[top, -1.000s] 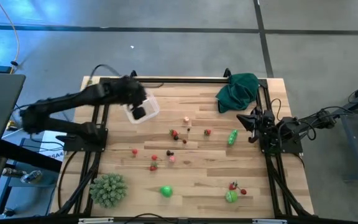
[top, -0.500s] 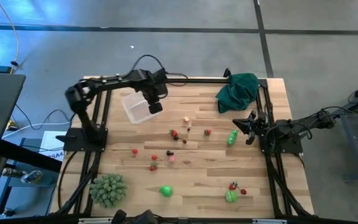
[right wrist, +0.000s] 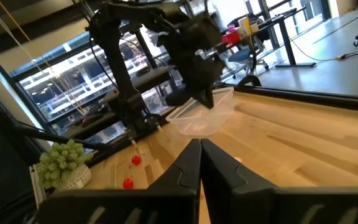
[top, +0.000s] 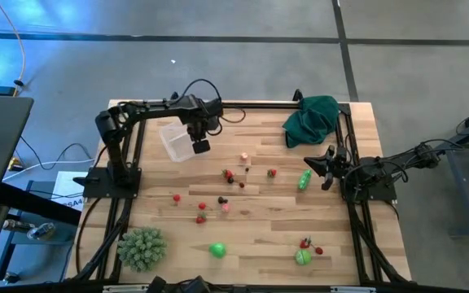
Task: Pick and placing Produce into tupperware
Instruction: Prepare the transparent container
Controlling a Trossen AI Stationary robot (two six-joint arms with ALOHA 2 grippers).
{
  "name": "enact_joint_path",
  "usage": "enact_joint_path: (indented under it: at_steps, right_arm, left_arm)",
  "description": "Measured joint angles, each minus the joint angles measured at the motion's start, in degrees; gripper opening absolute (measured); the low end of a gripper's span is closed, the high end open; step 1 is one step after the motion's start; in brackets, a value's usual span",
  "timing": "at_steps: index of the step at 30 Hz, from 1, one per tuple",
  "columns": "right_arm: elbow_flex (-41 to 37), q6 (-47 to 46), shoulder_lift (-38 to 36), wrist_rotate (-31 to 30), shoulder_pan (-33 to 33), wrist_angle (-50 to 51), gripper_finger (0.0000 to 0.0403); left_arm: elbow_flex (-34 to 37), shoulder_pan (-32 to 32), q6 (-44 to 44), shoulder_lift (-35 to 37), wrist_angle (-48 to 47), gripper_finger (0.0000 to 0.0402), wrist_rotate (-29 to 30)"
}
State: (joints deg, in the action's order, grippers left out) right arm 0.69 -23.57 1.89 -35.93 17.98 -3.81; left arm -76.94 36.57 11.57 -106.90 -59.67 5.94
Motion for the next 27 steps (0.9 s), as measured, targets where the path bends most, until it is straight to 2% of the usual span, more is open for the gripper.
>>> enact_joint_path:
  at_steps: [6, 14, 27]
  right_arm:
    - [0.0, 0.1, 0.0, 0.2, 0.0, 0.1, 0.0000]
    - [0.0, 0.5, 0.0, 1.5, 0.0, 0.1, 0.0000]
    - [0.0, 0.5, 0.0, 2.2, 0.0, 0.1, 0.0000]
  left_arm:
    - [1.4, -1.9, 0.2, -2.2, 3.1, 0.0019, -1.4]
    - [1.8, -6.9, 1.5, -2.1, 6.6, 0.0019, -7.7]
    - [1.8, -20.0, -1.8, -2.1, 7.8, 0.0019, -15.6]
